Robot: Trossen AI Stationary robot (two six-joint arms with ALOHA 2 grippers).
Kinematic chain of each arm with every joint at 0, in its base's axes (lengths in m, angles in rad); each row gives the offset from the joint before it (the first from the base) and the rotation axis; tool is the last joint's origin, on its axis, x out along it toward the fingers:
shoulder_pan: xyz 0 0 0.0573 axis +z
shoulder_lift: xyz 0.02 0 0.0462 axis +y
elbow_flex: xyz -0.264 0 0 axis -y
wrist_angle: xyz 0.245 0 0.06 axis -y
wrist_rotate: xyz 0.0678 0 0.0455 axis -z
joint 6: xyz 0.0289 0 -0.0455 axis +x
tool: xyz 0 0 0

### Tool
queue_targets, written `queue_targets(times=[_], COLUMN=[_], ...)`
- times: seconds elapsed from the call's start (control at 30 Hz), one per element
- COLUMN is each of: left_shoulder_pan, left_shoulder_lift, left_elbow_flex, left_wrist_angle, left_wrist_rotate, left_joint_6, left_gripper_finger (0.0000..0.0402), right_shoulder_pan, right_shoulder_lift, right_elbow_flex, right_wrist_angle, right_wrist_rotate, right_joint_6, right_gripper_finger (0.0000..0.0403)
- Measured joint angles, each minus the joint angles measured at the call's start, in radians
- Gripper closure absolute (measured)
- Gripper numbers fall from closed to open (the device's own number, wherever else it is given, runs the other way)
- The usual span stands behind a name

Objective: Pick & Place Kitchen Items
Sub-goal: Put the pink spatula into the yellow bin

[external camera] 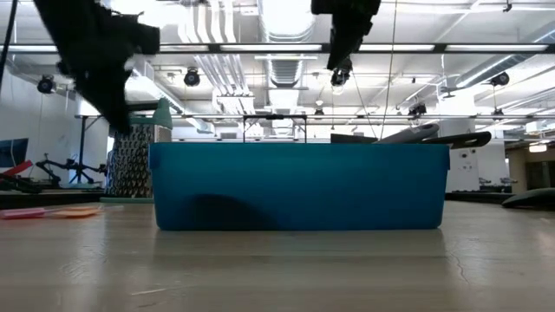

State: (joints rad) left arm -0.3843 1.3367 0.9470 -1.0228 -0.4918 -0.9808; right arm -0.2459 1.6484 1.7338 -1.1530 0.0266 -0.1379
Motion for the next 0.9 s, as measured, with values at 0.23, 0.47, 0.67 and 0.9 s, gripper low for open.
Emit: queue_targets(times=[0.23,0.47,0.67,0.9], left_shoulder_pan=[-0.002,-0.002,-0.003,-0.003], left_shoulder_lift=[0.115,0.196,0.219,0.218], left_elbow_flex=[-0.021,-0.021,-0.025,-0.077], left_wrist_angle=[-0.045,-0.060,-0.070,-0.049], left_wrist_rotate=[0.133,0.245,0.286,0.321], left_joint_6=[-0.161,-0.198,-0.184,-0.200], left_gripper_finger=[0.0145,0.0145,0.0145,0.0145], right_shoulder_pan=[0.000,-0.001,-0.001,-0.001], right_shoulder_lift=[-0.096,-0.109,-0.090,-0.078], right_elbow_flex=[-0.113,-0.171,-0.186,-0.186], right_wrist_angle=[0.110,0.141,0.143,0.143], right_wrist_rotate=[0.002,0.002,0.004,0.029], right_joint_6=[-0.003,-0.011,-0.019,-0.026], right_gripper_finger=[0.0369,0.0352,0.0339,0.0327])
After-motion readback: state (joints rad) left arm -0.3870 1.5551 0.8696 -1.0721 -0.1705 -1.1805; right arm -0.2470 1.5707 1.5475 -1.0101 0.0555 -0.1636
